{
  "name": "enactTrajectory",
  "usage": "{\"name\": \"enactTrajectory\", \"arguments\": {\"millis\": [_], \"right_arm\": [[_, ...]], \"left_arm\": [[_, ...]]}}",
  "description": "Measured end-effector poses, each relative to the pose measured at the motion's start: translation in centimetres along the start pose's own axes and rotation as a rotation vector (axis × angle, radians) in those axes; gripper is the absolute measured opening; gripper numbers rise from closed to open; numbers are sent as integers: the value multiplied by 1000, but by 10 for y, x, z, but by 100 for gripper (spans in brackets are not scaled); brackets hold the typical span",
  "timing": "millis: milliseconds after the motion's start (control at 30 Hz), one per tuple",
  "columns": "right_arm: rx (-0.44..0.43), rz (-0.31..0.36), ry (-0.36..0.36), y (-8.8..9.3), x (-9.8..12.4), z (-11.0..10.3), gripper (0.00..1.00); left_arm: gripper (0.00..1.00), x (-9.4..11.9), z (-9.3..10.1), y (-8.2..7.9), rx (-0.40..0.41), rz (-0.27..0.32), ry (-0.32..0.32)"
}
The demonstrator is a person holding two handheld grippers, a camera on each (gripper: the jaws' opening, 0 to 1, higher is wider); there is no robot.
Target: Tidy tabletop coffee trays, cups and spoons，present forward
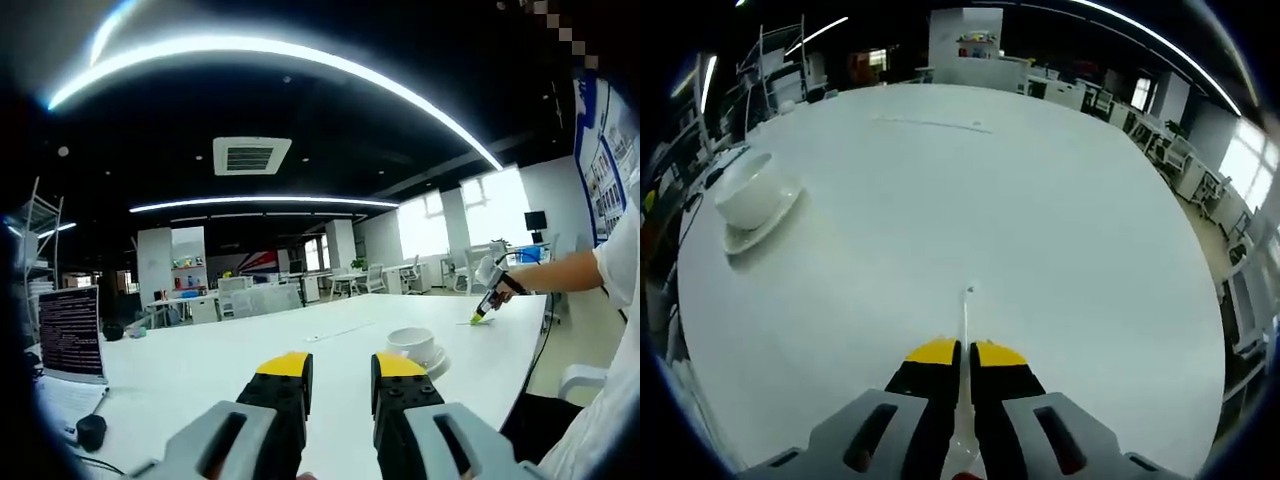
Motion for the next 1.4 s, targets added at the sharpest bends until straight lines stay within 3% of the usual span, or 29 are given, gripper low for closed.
{"name": "enactTrajectory", "arguments": {"millis": [333,733,1067,1400], "right_arm": [[-16,5,23,-2,-1,2,5],[-60,82,33,-27,22,12,5],[-46,201,34,-67,61,8,5],[-16,321,-2,-109,98,-21,5]], "left_arm": [[25,-1,1,-2,1,1,4],[25,-4,5,-11,-7,-4,28],[25,-2,6,-17,-15,-2,37],[26,-5,13,-17,-23,-18,62]]}}
Point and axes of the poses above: the point that each gripper's makers call its tool centre point, and the gripper's own axes: x roughly backward along the fingers, z roughly to its right, y roughly out of its underside, the point moved 1 cm from there along x, roughly backward along the fingers, and after that the axes turned 14 degrees about y, right-handed, at the moved point
